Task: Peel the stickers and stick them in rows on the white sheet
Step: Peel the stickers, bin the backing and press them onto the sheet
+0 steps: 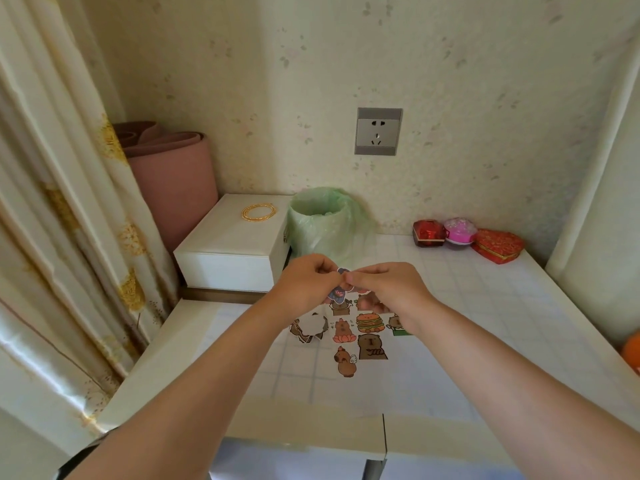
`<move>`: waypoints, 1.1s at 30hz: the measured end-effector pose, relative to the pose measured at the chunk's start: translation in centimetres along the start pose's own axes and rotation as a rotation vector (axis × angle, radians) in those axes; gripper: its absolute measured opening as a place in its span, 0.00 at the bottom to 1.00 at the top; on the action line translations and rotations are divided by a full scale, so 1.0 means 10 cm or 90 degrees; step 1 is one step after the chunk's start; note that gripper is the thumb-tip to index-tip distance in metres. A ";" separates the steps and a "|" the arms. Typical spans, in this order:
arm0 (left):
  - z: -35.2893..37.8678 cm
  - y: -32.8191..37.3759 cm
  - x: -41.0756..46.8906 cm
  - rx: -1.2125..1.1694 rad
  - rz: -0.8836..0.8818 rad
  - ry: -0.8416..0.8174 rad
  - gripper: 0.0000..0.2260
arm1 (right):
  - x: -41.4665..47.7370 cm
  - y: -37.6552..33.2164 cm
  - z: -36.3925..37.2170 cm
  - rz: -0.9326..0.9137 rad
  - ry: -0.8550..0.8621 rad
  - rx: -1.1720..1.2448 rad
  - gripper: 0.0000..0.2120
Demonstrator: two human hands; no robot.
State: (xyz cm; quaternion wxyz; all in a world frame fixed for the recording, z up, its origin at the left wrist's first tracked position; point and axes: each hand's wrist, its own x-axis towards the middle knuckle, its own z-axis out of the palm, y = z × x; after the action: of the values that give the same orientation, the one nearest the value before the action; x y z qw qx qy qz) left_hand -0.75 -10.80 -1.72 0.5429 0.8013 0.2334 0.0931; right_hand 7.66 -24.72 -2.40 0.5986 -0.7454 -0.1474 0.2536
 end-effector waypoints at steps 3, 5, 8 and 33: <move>0.08 0.04 0.02 0.000 0.004 0.008 0.04 | -0.01 0.02 -0.09 0.022 -0.017 0.029 0.06; 0.13 0.05 0.04 0.015 0.012 0.025 0.04 | -0.01 0.02 -0.14 0.012 -0.029 0.025 0.04; 0.20 0.08 0.05 0.012 0.019 0.035 0.04 | -0.03 0.02 -0.20 -0.011 -0.027 0.014 0.04; 0.36 0.14 -0.04 -0.052 0.062 -0.055 0.05 | -0.17 0.10 -0.47 -0.034 -0.042 -0.019 0.07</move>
State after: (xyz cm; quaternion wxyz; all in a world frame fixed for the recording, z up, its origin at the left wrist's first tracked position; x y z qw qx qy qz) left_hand 0.71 -14.43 -1.79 0.5793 0.7923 0.1667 0.0938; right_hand 8.76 -29.66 -2.29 0.5889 -0.7411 -0.1906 0.2600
